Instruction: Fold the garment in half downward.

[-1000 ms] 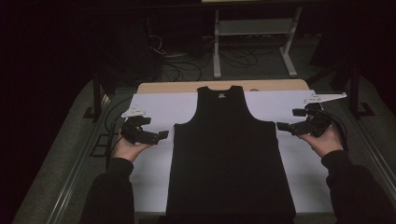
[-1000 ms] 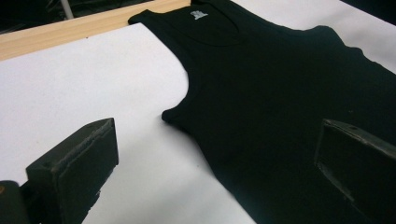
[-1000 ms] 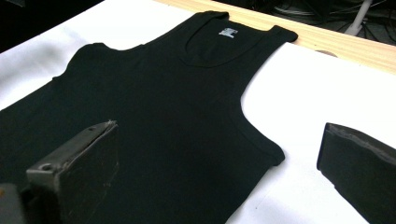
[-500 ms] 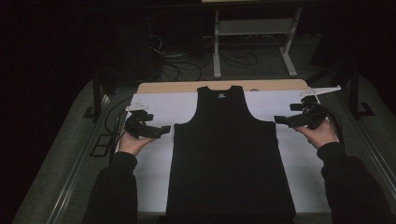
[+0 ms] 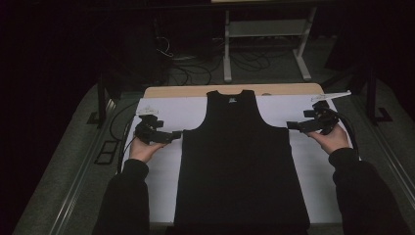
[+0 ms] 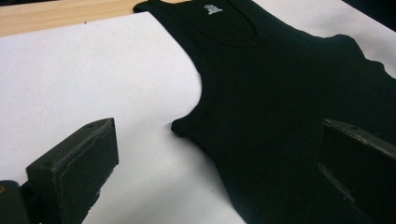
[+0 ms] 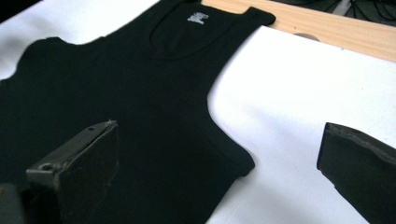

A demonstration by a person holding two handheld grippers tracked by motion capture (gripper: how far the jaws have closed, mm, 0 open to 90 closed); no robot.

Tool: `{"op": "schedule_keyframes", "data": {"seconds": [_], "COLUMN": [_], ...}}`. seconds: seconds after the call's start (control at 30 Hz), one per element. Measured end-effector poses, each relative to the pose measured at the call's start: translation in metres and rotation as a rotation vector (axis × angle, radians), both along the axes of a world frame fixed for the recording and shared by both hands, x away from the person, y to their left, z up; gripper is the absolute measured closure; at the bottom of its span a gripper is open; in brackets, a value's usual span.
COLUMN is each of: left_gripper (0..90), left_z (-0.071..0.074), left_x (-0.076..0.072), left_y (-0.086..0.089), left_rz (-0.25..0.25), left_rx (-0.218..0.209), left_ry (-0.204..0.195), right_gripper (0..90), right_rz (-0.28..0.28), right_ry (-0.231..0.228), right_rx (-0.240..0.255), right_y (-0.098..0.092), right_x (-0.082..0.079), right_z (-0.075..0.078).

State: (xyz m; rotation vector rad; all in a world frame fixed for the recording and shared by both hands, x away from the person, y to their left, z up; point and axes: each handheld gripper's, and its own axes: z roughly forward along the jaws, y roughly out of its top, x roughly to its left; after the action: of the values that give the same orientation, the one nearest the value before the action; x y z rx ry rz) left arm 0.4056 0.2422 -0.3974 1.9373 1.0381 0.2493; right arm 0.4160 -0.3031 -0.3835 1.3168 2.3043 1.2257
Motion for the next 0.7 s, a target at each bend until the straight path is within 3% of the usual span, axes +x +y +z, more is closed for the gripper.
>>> {"op": "schedule_keyframes", "data": {"seconds": [0.7], "left_gripper": [0.0], "left_z": [-0.028], "left_x": [0.017], "left_y": [-0.012], "left_rz": [0.032], "left_rx": [-0.021], "left_ry": [0.085], "right_gripper": [3.0], "right_rz": [-0.016], "right_ry": [0.061], "right_rx": [-0.027], "right_y": [0.002], "right_x": [0.017], "right_z": [-0.026]}}
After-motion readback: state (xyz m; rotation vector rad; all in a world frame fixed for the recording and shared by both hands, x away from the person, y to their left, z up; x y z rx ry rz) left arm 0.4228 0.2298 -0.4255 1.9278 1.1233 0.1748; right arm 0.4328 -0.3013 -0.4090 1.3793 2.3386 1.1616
